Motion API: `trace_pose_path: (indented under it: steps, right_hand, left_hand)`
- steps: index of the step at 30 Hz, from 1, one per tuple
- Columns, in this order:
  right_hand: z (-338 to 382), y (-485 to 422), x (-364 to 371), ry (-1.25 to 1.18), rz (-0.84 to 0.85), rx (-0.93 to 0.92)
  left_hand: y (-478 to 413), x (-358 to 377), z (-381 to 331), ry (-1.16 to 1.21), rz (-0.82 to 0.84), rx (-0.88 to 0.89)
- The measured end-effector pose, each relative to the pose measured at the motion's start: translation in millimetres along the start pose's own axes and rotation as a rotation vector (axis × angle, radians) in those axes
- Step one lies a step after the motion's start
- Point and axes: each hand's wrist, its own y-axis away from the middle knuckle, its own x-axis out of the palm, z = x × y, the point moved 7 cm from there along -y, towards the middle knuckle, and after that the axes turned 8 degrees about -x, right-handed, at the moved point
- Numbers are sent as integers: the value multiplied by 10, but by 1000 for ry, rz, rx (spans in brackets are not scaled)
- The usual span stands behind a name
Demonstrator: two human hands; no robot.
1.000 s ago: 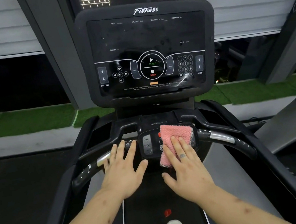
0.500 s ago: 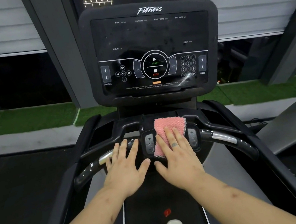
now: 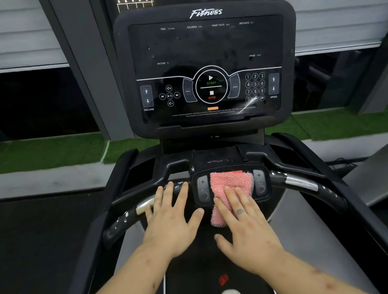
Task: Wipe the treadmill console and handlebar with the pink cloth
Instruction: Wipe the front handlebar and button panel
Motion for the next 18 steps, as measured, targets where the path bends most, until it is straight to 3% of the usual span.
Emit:
trace_pose_path:
  steps: [8,18]
  right_hand:
    - [-3,-392,-254,-5,-41,-11]
    - [135,-117,-9,-12,-9,-49]
  left_hand:
    - [-10,7,6,-5,-7,-1]
    - [7,-5,-7,3,1,3]
